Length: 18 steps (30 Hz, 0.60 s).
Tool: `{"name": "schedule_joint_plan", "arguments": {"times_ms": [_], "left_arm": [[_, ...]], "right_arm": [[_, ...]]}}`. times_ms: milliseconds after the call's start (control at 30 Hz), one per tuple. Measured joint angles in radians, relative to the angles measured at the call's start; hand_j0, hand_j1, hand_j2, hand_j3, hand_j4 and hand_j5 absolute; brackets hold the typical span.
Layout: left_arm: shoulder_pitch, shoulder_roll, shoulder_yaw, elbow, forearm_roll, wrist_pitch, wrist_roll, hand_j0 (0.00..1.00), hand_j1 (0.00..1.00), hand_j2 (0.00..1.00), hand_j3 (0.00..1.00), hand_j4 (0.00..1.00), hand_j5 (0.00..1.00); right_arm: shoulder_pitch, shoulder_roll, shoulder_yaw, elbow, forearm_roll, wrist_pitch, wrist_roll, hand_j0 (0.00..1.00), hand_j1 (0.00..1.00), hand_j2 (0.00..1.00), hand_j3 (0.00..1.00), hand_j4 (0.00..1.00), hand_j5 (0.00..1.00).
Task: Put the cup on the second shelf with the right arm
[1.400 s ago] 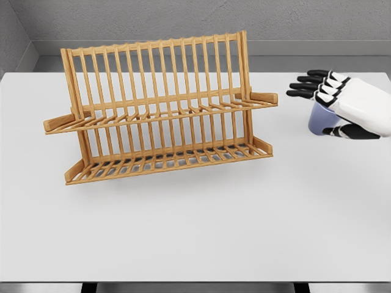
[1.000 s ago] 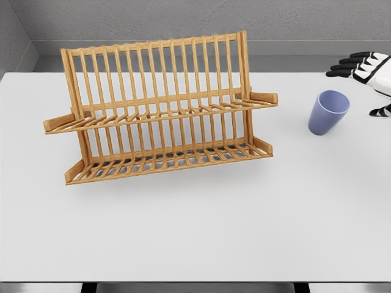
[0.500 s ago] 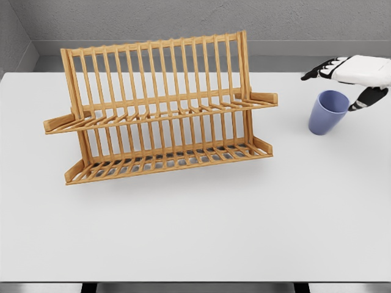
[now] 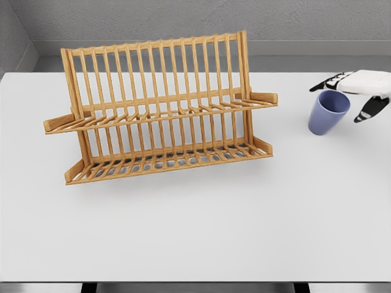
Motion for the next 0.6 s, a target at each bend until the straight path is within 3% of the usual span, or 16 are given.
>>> {"name": "schedule_joint_plan", "arguments": {"times_ms": [233, 600], "left_arm": [[0.000, 0.000, 0.000, 0.000, 0.000, 0.000, 0.000, 1.00, 1.00, 1.00, 1.00, 1.00, 1.00], [0.000, 0.000, 0.000, 0.000, 0.000, 0.000, 0.000, 1.00, 1.00, 1.00, 1.00, 1.00, 1.00]], "right_arm": [[-0.026, 0.059, 0.006, 0.086, 0.019, 0.000, 0.000, 1.00, 1.00, 1.00, 1.00, 1.00, 1.00], [-0.037, 0.097, 0.007, 0.142, 0.028, 0.000, 0.000, 1.00, 1.00, 1.00, 1.00, 1.00, 1.00]]}}
